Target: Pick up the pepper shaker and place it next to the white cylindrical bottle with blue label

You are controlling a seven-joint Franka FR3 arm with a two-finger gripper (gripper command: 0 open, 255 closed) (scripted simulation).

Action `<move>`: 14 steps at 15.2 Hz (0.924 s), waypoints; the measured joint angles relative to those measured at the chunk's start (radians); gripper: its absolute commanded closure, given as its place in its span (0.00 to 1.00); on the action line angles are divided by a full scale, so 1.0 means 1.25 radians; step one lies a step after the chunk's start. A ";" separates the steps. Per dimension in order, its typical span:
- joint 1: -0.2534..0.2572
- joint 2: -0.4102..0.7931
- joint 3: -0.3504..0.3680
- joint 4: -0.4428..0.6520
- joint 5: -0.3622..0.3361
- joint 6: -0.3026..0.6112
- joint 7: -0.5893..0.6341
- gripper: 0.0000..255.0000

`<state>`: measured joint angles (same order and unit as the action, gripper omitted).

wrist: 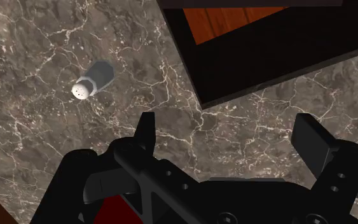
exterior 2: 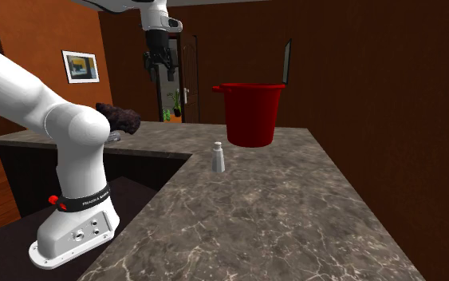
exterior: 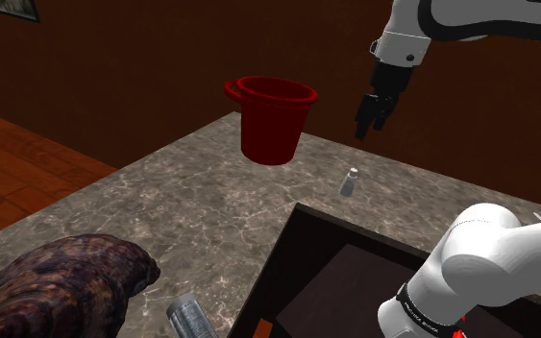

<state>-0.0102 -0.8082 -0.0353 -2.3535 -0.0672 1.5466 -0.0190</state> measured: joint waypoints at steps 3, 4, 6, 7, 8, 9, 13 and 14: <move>-0.006 -0.004 -0.020 -0.027 -0.011 0.027 -0.018 0.00; -0.010 0.000 -0.035 -0.034 -0.018 0.042 -0.032 0.00; -0.019 0.003 -0.064 -0.072 -0.033 0.089 -0.057 0.00; -0.024 0.012 -0.082 -0.082 -0.042 0.112 -0.073 0.00; -0.029 0.013 -0.099 -0.102 -0.050 0.137 -0.087 0.00; -0.034 0.018 -0.115 -0.116 -0.057 0.160 -0.100 0.00; -0.052 0.055 -0.184 -0.165 -0.086 0.261 -0.158 0.00; -0.055 0.074 -0.203 -0.171 -0.091 0.290 -0.173 0.00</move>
<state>-0.0784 -0.7156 -0.2885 -2.5677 -0.1814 1.9088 -0.2347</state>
